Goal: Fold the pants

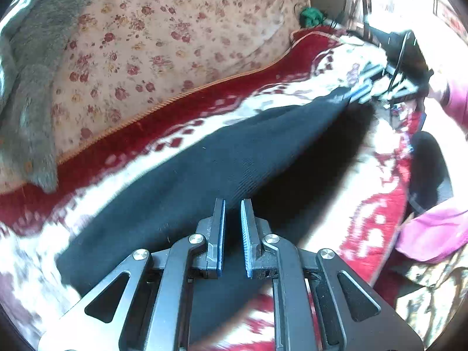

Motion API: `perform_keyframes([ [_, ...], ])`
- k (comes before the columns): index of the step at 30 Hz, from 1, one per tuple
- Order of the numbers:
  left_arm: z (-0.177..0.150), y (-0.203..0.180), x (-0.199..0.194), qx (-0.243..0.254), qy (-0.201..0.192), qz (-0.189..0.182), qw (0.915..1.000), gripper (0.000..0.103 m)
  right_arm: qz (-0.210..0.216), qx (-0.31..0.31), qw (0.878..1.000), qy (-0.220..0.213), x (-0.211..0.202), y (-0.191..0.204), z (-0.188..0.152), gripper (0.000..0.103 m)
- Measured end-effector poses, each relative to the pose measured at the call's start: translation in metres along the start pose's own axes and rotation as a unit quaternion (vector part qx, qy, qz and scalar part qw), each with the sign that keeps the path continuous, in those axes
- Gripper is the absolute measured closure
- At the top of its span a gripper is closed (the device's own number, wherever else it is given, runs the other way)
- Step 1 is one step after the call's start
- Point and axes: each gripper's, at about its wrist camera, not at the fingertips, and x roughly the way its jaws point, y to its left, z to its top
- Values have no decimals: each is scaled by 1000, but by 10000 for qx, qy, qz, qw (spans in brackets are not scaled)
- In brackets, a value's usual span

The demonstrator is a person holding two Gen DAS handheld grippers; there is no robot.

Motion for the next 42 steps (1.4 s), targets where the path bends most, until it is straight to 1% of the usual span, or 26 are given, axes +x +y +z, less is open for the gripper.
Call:
perform_keyframes([
  [3, -21, -11, -4, -265, -79, 124, 9995, 93, 63, 294, 9995, -68, 2, 14, -30, 98],
  [5, -32, -11, -1, -696, -76, 62, 9975, 93, 24, 492, 9987, -134, 7, 20, -47, 98],
  [8, -42, -8, -5, -1342, -180, 299, 9903, 93, -143, 620, 9979, -145, 20, 26, -63, 98],
  [9, -45, -4, -8, -1643, -205, 283, 9858, 93, -187, 788, 9963, -273, 19, 26, -68, 98],
  [11, -50, 8, -14, -2284, -392, 252, 9725, 93, -314, 1100, 9925, -428, 17, 25, -74, 97],
  [12, -52, 15, -17, -2595, -525, 258, 9640, 93, -308, 1292, 9898, -516, 15, 26, -76, 93],
  [13, -53, 19, -19, -2814, -619, 290, 9571, 93, -173, 1536, 9857, -667, 13, 27, -78, 91],
  [14, -54, 25, -21, -3074, -714, 355, 9482, 90, 112, 1861, 9785, -878, 12, 27, -81, 85],
  [15, -57, 28, -21, -3255, -761, 366, 9418, 79, 382, 2162, 9697, -1070, 12, 28, -84, 76],
  [16, -58, 31, -21, -3443, -809, 365, 9347, 64, 592, 2408, 9614, -1194, 15, 28, -87, 72],
  [17, -60, 35, -22, -3663, -894, 361, 9255, 58, 712, 2592, 9551, -1242, 18, 28, -88, 68],
  [18, -62, 39, -22, -3901, -1020, 310, 9146, 51, 778, 2795, 9486, -1263, 22, 29, -90, 67],
  [19, -65, 44, -23, -4118, -1133, 249, 9039, 51, 783, 2940, 9442, -1264, 25, 28, -90, 67],
  [20, -65, 47, -22, -4263, -1173, 252, 8966, 51, 781, 3071, 9397, -1286, 26, 28, -91, 67],
  [21, -67, 53, -21, -4476, -1223, 268, 8854, 51, 805, 3257, 9321, -1365, 25, 25, -94, 67],
  [22, -69, 56, -19, -4622, -1261, 247, 8774, 51, 844, 3417, 9245, -1464, 23, 23, -98, 67],
  [23, -72, 59, -14, -4858, -1281, 186, 8644, 51, 898, 3647, 9127, -1611, 20, 19, -105, 67],
  [24, -74, 60, -9, -4993, -1257, 140, 8572, 51, 934, 3871, 9008, -1732, 16, 15, -112, 65],
  [27, -75, 59, 8, -5166, -1185, 135, 8479, 51, 906, 4337, 8753, -1935, 9, 3, -132, 64],
  [30, -72, 58, 19, -5205, -1241, 288, 8443, 51, 837, 4711, 8539, -2045, 2, -8, -149, 64],
  [31, -71, 59, 22, -5238, -1275, 304, 8417, 51, 914, 4864, 8420, -2145, 1, -13, -155, 64],
  [33, -69, 62, 28, -5325, -1323, 274, 8356, 51, 1095, 5058, 8260, -2234, 3, -19, -161, 64],
  [38, -62, 75, 38, -5458, -1380, 136, 8263, 51, 1395, 5381, 7965, -2380, 6, -28, -173, 64],
  [39, -62, 79, 39, -5546, -1408, 86, 8201, 51, 1425, 5438, 7916, -2395, 6, -28, -175, 64],
  [40, -63, 82, 40, -5624, -1439, 33, 8142, 51, 1476, 5548, 7828, -2401, 5, -29, -176, 64],
  [42, -66, 89, 40, -5793, -1540, -105, 8004, 51, 1550, 5591, 7791, -2376, 3, -26, -176, 63],
])
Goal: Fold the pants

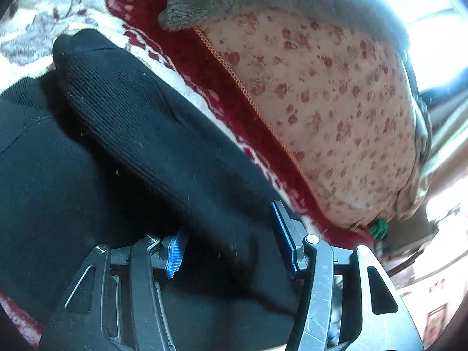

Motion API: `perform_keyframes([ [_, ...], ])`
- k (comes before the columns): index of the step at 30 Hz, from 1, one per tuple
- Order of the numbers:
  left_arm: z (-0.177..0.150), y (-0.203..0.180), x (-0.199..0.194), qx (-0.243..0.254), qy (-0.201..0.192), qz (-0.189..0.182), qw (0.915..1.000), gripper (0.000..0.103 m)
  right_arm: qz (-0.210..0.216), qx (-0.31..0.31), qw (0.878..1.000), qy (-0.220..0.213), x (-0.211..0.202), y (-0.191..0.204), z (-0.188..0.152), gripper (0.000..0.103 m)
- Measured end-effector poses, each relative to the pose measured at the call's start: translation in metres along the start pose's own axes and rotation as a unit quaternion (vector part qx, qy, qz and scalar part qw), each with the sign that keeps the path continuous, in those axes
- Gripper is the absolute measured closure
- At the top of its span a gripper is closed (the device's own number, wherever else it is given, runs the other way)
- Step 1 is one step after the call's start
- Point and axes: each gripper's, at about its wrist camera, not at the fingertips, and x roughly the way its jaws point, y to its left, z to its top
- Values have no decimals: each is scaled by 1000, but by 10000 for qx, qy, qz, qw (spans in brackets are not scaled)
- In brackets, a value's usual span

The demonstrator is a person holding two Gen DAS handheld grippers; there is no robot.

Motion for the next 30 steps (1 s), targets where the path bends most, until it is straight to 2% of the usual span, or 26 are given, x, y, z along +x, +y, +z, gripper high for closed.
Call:
perform_keyframes([
  [4, 5, 4, 2, -238, -9, -107, 9997, 51, 278, 87, 9993, 233, 10, 6, -6, 63],
  [11, 7, 0, -3, -219, -21, -301, 9993, 51, 393, 389, 9981, 271, 26, 5, -8, 63],
  [14, 7, -9, -12, -37, -120, -412, 9991, 51, 591, 578, 9958, 405, 30, 4, -13, 62],
  [19, 3, -28, -26, 365, -279, -402, 9981, 51, 595, 604, 9956, 401, 43, 5, -13, 62],
  [23, 3, -31, -28, 371, -312, -435, 9979, 51, 409, 694, 9952, 556, 48, 9, -14, 61],
  [30, 0, -27, -36, 377, -330, -466, 9977, 51, 352, 921, 9950, 183, 48, 2, -7, 62],
])
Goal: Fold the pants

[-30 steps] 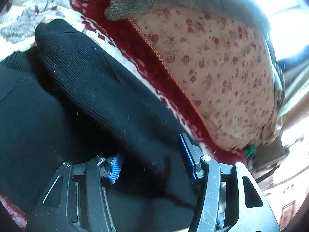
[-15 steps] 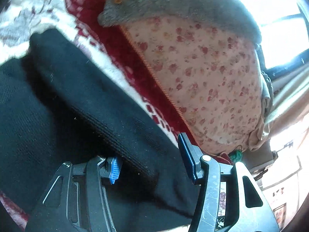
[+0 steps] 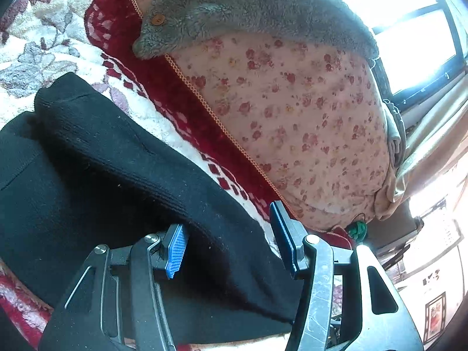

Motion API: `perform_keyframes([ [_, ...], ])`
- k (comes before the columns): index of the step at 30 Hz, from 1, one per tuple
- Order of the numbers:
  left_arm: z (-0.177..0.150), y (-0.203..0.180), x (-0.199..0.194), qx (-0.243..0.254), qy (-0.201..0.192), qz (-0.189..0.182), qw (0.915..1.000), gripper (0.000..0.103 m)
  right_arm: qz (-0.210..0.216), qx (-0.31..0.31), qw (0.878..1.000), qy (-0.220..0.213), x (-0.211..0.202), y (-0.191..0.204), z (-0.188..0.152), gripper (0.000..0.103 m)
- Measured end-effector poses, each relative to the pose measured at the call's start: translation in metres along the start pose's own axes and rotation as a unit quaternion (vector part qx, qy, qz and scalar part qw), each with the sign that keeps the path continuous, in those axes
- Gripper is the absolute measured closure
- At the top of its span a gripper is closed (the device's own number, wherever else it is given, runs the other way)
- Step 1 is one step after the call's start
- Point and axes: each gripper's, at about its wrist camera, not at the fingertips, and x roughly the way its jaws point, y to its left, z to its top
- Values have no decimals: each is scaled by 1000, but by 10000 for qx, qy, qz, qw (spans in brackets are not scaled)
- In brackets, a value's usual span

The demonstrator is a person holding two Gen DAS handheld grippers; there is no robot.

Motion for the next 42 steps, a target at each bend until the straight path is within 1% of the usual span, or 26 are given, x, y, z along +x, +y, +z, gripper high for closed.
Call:
perform_keyframes([
  [1, 0, 0, 0, 19, -9, 9, 10000, 53, 39, -131, 9999, -10, 1, 2, 1, 63],
  [2, 1, 1, 0, 55, -25, 53, 10000, 60, 144, -221, 9997, 9, 2, 1, 3, 66],
  [3, 1, 1, 0, 113, -39, 134, 9998, 69, 334, -251, 9991, 13, 3, -3, 5, 73],
  [4, 2, 2, 1, 169, -42, 217, 9996, 75, 447, -179, 9988, -29, 2, -8, 7, 78],
  [5, 2, 3, 3, 208, -30, 275, 9994, 86, 628, -4, 9979, -126, 0, -18, 9, 88],
  [6, 3, 4, 5, 248, -2, 302, 9992, 90, 763, 43, 9969, -190, -2, -22, 9, 92],
  [7, 5, 6, 7, 273, 25, 278, 9992, 90, 850, -18, 9961, -244, -3, -23, 9, 92],
  [8, 6, 7, 8, 282, 48, 276, 9992, 94, 851, -119, 9960, -264, -3, -20, 9, 93],
  [10, 8, 11, 13, 250, 125, 350, 9990, 97, 820, -334, 9957, -269, -4, -14, 9, 94],
  [14, 6, 12, 11, 300, 120, 435, 9985, 98, 986, -449, 9936, -319, -10, -8, 8, 97],
  [18, 1, 3, -7, 397, 26, 341, 9986, 99, 1080, -613, 9918, -298, -20, -1, 2, 97],
  [22, -8, -18, -37, 817, -137, 303, 9961, 99, 1155, -855, 9892, -285, -34, 11, -2, 98],
  [24, -18, -25, -55, 1077, -268, 354, 9932, 99, 1178, -964, 9880, -277, -43, 15, -3, 98],
  [27, -39, -20, -73, 1137, -297, 477, 9919, 99, 1035, -1091, 9885, -180, -50, 17, -8, 98],
  [29, -55, -10, -72, 1224, -297, 833, 9885, 99, 917, -1078, 9899, -81, -49, 13, -15, 98],
  [30, -65, 2, -63, 1238, -206, 1104, 9859, 99, 863, -1034, 9909, 51, -44, 11, -16, 98],
  [31, -70, 11, -56, 1171, -89, 1255, 9851, 98, 806, -1003, 9916, 155, -39, 9, -18, 98],
  [32, -73, 22, -49, 1043, 27, 1388, 9848, 98, 606, -991, 9929, 243, -30, 7, -22, 96],
  [33, -75, 37, -43, 764, 178, 1376, 9874, 98, 477, -987, 9936, 276, -23, 7, -23, 93],
  [34, -74, 45, -44, 577, 220, 1241, 9903, 97, 242, -963, 9943, 395, -14, 6, -24, 92],
  [35, -73, 49, -47, 458, 208, 1102, 9926, 96, 76, -935, 9944, 482, -8, 6, -25, 89],
  [36, -69, 49, -52, 412, 150, 989, 9941, 96, 4, -922, 9944, 523, -3, 6, -26, 85],
  [38, -67, 42, -60, 573, 4, 1076, 9925, 90, -77, -1006, 9936, 516, -4, 9, -26, 81],
  [39, -67, 35, -65, 771, -106, 1187, 9899, 87, -149, -1048, 9934, 449, -9, 10, -25, 79],
  [41, -69, 26, -69, 986, -177, 1276, 9868, 87, -252, -1032, 9940, 243, -19, 10, -21, 75],
  [42, -70, 24, -69, 1027, -190, 1317, 9858, 87, -260, -1003, 9945, 166, -22, 9, -20, 75],
])
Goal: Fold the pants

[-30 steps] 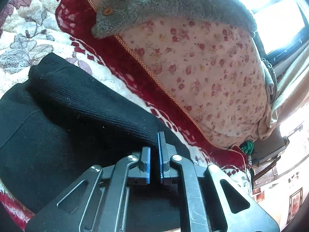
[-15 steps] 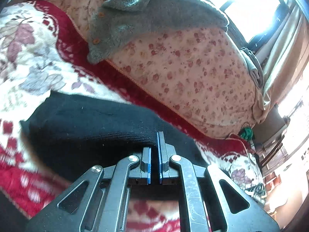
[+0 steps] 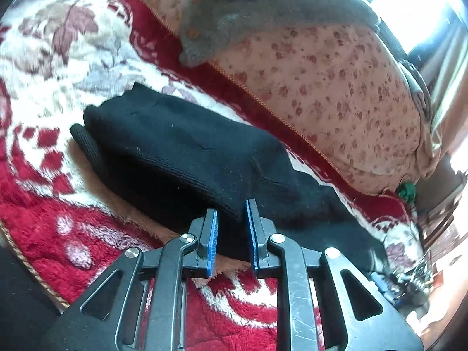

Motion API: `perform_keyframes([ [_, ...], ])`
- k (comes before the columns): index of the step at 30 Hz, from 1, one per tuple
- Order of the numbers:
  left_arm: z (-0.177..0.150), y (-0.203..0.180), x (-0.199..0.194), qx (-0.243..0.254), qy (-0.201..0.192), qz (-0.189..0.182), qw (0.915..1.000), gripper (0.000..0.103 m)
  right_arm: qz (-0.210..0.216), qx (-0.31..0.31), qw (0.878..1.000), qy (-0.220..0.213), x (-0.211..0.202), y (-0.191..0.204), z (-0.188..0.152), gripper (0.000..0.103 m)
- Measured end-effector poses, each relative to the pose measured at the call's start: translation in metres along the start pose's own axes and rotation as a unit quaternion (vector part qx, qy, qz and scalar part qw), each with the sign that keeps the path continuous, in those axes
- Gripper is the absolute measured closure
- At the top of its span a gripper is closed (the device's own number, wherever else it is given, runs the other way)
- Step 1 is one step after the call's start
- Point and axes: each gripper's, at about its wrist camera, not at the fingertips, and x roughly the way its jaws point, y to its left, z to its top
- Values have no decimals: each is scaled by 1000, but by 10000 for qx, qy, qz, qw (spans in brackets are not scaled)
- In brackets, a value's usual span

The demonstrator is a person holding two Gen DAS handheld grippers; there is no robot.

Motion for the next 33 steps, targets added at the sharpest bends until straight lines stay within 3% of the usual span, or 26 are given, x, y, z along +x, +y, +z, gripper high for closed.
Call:
perform_keyframes([
  [8, -2, -2, -25, -219, -464, 48, 9987, 86, -147, 525, 9967, -608, -40, -24, 12, 74],
  [11, 2, -10, -30, -252, -539, -160, 9981, 57, -92, 740, 9953, -617, -42, -37, 12, 74],
  [12, 2, -14, -33, -255, -600, -298, 9974, 52, -107, 841, 9944, -632, -41, -41, 12, 74],
  [14, 3, -25, -35, -138, -641, -397, 9971, 52, -88, 984, 9929, -669, -43, -45, 14, 74],
  [19, -3, -59, -20, 367, -306, -630, 9969, 52, -272, 1070, 9903, -839, -47, -43, 22, 74],
  [23, -15, -81, 5, 560, 135, -695, 9959, 52, -112, 1323, 9860, -1010, -45, -54, 29, 74],
  [25, -19, -87, 15, 574, 333, -669, 9956, 52, -14, 1128, 9877, -1087, -44, -55, 35, 78],
  [27, -24, -89, 24, 574, 498, -682, 9948, 52, 195, 948, 9883, -1179, -45, -57, 38, 91],
  [29, -28, -90, 27, 605, 602, -627, 9944, 52, 360, 891, 9870, -1289, -49, -63, 37, 97],
  [33, -28, -87, 26, 551, 606, -609, 9948, 52, 388, 651, 9885, -1308, -60, -55, 35, 98],
])
